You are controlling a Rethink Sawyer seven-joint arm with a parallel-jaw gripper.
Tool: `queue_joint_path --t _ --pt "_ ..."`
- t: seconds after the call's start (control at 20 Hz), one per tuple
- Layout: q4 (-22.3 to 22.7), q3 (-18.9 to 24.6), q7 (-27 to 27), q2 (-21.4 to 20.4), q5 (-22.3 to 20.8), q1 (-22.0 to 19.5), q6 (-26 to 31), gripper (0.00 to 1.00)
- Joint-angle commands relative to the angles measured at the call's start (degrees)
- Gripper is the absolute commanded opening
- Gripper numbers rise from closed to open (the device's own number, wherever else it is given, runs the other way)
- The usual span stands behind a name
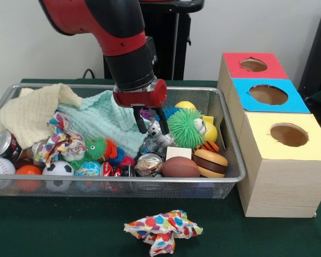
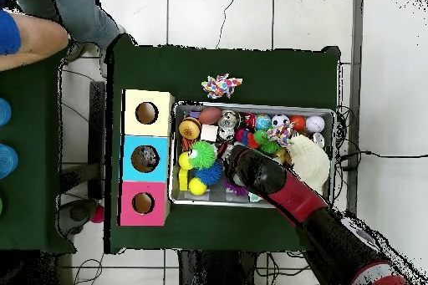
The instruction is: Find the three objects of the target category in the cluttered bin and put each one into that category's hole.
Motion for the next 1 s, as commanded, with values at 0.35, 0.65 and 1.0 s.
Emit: queue_joint_path --t 0.35,0.65,1.0 --pt "-5.68 -0.8 6.17 4.79 -2.68 3.31 -2.88 1.0" --pt "-9.72 -2.65 3.02 8.0 -7.67 4.37 -5.94 1.0" --pt "-11.67 -3.13 3.15 9.78 -11.04 4.18 -7.36 1.0"
